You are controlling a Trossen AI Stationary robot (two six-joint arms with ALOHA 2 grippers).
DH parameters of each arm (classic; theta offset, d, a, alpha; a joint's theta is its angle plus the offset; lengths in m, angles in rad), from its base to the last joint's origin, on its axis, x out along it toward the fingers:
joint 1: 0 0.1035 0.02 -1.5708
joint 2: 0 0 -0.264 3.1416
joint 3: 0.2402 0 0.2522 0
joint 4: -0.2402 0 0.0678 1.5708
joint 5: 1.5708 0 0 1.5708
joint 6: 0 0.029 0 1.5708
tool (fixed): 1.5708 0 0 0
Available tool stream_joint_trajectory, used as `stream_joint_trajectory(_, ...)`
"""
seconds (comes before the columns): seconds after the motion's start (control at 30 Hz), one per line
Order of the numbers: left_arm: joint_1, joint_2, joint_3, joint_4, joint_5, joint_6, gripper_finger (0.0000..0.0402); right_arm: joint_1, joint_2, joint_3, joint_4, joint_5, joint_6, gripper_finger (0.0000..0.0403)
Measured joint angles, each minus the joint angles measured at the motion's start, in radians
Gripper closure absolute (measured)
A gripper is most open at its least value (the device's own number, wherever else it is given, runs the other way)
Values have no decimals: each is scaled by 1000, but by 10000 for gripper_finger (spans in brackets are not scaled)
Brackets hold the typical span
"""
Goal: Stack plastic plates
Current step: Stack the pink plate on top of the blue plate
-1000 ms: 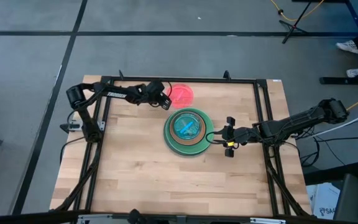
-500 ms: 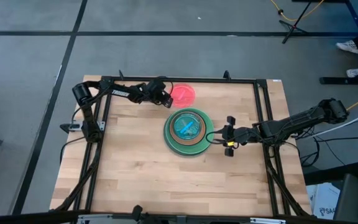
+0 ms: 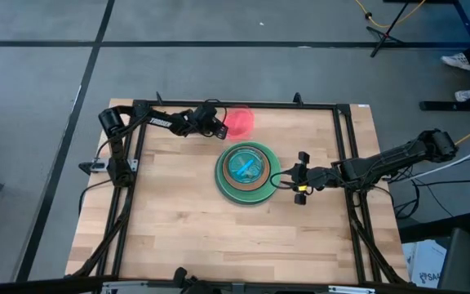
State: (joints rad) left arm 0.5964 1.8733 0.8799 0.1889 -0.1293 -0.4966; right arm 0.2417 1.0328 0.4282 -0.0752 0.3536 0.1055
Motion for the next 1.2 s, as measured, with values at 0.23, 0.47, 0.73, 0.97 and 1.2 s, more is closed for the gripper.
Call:
stream_joint_trajectory(0.23,-7,33,1,54,32,-13,283,0,0,0,0,23,-2,260)
stream_joint_trajectory(0.47,-6,33,2,46,35,7,283,0,0,0,-2,29,-5,260)
stream_joint_trajectory(0.73,-7,33,2,28,31,10,283,0,0,0,-5,29,-5,260)
stream_joint_trajectory(0.97,-9,33,2,32,18,21,325,0,0,0,-5,29,-5,260)
stream_joint_trajectory(1.2,-25,34,2,43,-45,28,395,0,0,0,-5,28,-5,260)
